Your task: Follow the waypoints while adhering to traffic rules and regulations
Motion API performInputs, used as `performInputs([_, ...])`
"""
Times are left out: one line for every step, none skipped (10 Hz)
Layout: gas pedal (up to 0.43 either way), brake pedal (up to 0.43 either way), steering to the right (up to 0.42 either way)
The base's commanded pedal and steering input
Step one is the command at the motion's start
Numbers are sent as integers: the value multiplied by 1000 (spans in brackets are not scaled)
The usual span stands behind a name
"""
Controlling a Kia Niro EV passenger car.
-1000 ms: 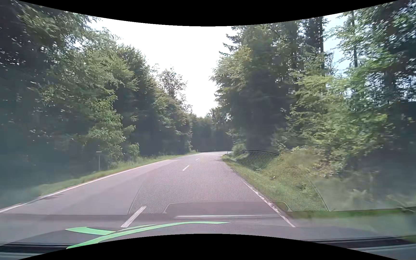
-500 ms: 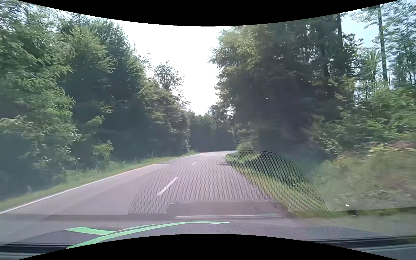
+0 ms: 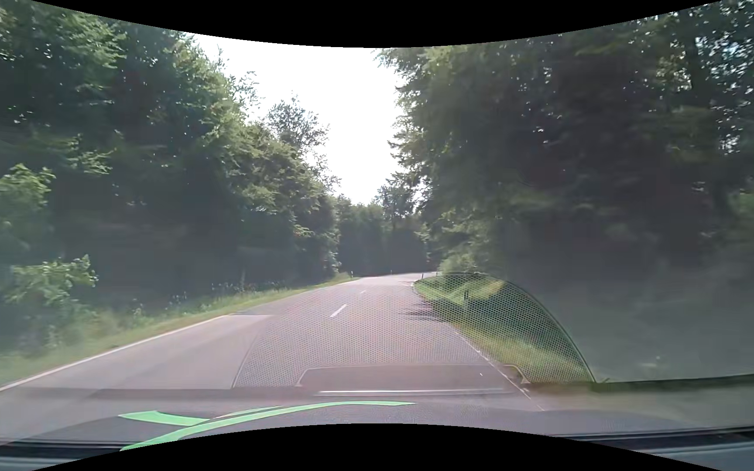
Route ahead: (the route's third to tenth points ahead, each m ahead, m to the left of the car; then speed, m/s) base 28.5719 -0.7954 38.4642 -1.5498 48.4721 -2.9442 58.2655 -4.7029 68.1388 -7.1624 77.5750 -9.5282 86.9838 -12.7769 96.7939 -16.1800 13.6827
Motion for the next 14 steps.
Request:
performInputs([47, 0, 11])
performInputs([47, 0, 11])
performInputs([47, 0, 11])
performInputs([47, 0, 11])
performInputs([47, 0, 11])
performInputs([47, 0, 11])
performInputs([47, 0, 11])
performInputs([47, 0, 11])
performInputs([47, 0, 11])
performInputs([47, 0, 12])
performInputs([47, 0, 12])
performInputs([47, 0, 12])
performInputs([47, 0, 12])
performInputs([47, 0, 13])
